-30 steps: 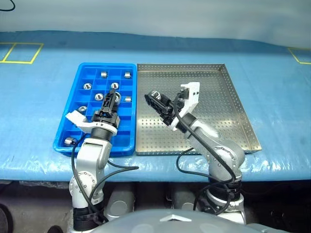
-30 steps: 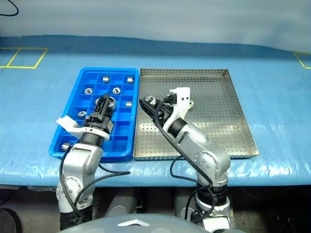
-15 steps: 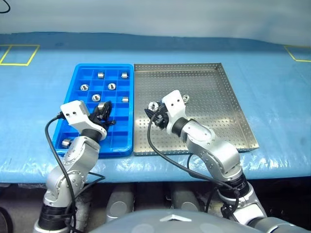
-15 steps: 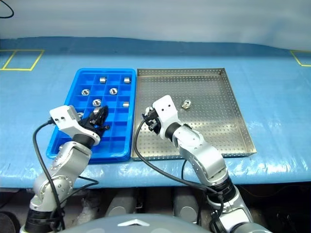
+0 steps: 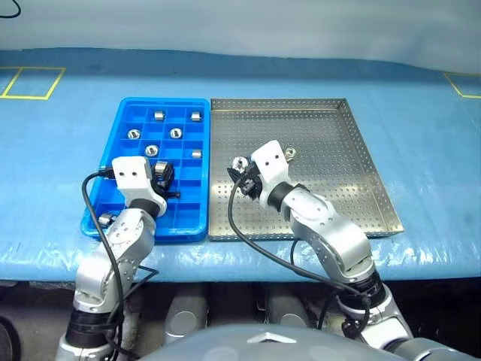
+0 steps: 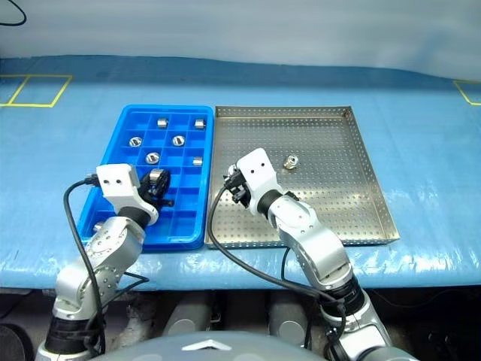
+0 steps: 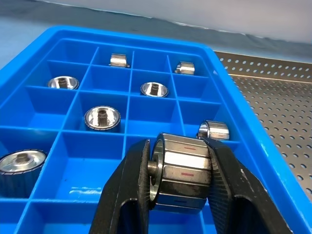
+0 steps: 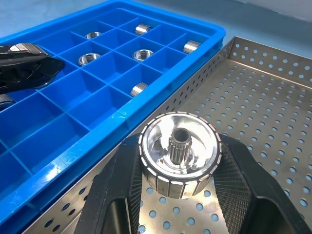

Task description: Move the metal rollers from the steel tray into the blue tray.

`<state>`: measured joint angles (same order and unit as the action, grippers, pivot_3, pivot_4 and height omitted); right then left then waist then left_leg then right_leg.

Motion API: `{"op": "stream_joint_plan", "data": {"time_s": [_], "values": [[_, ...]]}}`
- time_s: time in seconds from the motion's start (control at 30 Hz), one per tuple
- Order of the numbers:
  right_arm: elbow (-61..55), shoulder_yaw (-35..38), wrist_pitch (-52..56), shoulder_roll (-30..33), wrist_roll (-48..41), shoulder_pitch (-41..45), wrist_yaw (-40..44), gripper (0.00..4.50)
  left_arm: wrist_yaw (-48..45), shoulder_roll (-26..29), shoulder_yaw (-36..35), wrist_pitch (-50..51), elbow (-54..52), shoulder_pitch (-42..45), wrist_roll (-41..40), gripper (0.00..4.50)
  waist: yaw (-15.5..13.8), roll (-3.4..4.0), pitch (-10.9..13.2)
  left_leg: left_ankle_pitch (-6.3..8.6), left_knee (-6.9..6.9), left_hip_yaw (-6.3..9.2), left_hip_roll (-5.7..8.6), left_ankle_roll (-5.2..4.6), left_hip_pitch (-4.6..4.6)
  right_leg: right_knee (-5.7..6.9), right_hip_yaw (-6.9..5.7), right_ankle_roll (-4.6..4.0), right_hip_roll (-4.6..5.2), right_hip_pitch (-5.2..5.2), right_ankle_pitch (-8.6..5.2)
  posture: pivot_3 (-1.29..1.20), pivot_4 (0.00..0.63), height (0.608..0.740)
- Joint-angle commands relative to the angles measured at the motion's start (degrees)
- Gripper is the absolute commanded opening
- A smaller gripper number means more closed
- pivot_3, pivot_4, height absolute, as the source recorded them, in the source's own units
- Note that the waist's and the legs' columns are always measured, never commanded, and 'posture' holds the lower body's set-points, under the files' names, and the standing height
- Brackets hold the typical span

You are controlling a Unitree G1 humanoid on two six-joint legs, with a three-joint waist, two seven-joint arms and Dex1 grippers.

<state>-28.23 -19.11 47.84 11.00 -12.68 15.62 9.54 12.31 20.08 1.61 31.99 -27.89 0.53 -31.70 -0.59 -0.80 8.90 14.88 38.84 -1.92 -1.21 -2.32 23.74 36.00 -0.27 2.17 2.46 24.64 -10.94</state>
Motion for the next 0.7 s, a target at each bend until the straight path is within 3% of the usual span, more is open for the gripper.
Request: {"op": "stream_joint_plan", "data": {"time_s": [0.03,0.57,0.7], "values": [[-3.24,0.47,-0.74,-1.05,0.56,-0.09,-0.33,1.71,-3.41,-0.40,-0.85,0.58,1.10,2.74,1.70,1.25,0.13,0.00,0.00,0.00,0.00,0.00,0.00,0.00,0.00,0.00,0.00,0.01,-0.01,0.00,-0.01,-0.01,0.150,0.740],[-3.41,0.79,-0.67,-2.20,1.79,-0.87,0.13,1.71,-4.90,-4.81,-2.35,3.26,8.65,6.69,12.12,1.25,1.27,-0.02,-0.01,0.01,0.01,0.00,0.02,-0.03,-0.01,0.02,0.02,0.00,0.00,-0.02,0.04,-0.02,0.150,0.740],[-3.57,0.74,-0.54,-2.41,1.97,-0.85,0.24,1.71,-5.45,-6.05,-2.28,3.42,9.36,6.57,13.93,2.47,1.30,-0.02,-0.01,0.01,0.01,0.00,0.02,-0.03,0.00,0.02,0.02,0.00,0.00,-0.02,0.05,-0.02,0.150,0.740]]}}
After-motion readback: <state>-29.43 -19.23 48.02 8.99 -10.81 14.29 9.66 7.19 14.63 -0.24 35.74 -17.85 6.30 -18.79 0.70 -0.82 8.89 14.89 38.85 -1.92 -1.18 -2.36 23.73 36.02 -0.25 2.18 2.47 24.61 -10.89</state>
